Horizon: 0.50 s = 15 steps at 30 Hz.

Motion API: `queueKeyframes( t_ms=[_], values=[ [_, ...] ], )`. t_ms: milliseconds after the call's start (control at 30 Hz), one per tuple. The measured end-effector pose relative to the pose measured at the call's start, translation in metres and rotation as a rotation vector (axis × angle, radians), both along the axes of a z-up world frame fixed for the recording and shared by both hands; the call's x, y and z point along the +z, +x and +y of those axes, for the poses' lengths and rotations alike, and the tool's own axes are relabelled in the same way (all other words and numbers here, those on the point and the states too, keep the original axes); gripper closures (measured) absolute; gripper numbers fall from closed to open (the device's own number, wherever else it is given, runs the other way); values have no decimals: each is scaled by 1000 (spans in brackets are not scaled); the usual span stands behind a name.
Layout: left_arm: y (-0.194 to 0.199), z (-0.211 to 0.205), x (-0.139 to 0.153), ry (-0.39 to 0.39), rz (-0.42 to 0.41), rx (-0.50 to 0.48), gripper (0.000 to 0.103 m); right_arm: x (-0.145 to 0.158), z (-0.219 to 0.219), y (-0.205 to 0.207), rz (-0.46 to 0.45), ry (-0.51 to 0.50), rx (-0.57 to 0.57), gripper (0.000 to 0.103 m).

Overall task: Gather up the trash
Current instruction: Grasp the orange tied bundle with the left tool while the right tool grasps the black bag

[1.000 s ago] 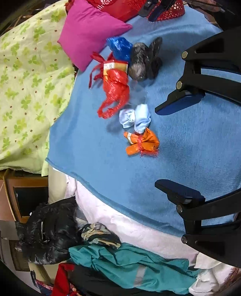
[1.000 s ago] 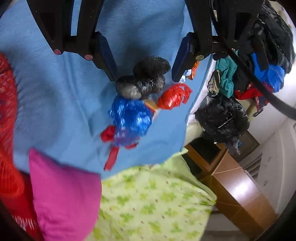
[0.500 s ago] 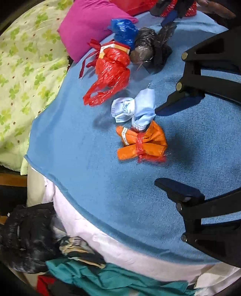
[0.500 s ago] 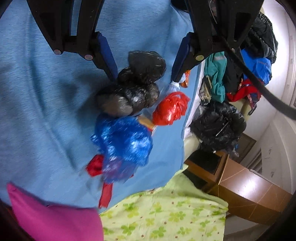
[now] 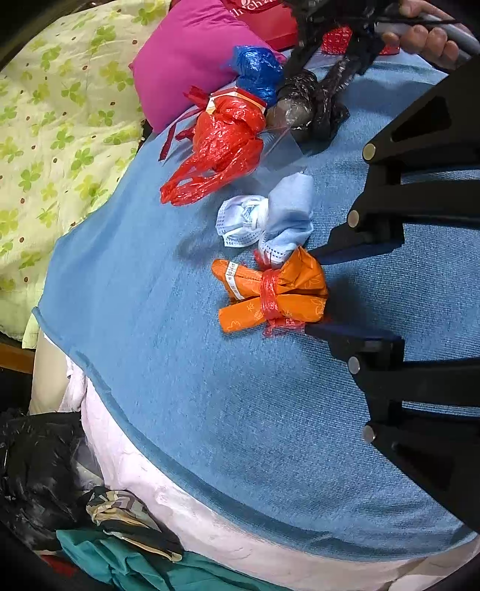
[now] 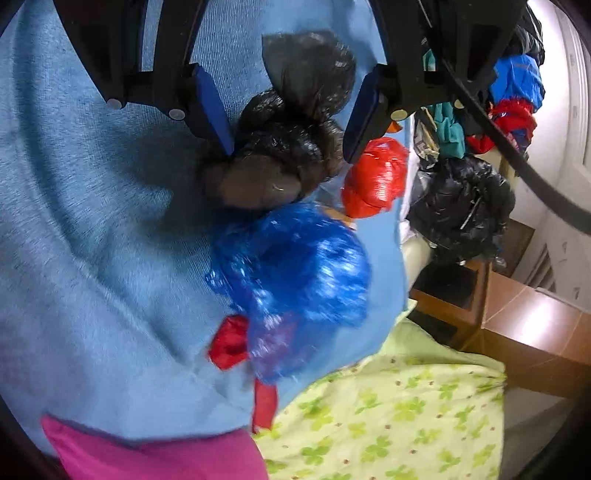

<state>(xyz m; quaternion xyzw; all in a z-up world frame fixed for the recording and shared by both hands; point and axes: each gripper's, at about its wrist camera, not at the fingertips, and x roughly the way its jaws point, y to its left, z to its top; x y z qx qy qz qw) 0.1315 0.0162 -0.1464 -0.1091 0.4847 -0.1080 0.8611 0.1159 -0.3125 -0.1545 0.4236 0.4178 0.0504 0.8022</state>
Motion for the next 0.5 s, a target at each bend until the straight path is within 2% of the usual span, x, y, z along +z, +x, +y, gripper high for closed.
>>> queueKeyframes(
  t_ms=[67, 133, 267, 500],
  values=[
    [-1, 3, 1, -4, -9, 9, 71, -5, 1, 3, 16, -9, 5, 42],
    [-5, 7, 4, -7, -26, 17, 71, -7, 2, 5, 11, -12, 15, 62],
    [-12, 12, 13, -2, -66, 32, 71, 5, 5, -1, -42, -71, 27, 65],
    [-28, 11, 34, 21, -177, 40, 71, 23, 10, -16, -87, -73, 110, 66]
  ],
)
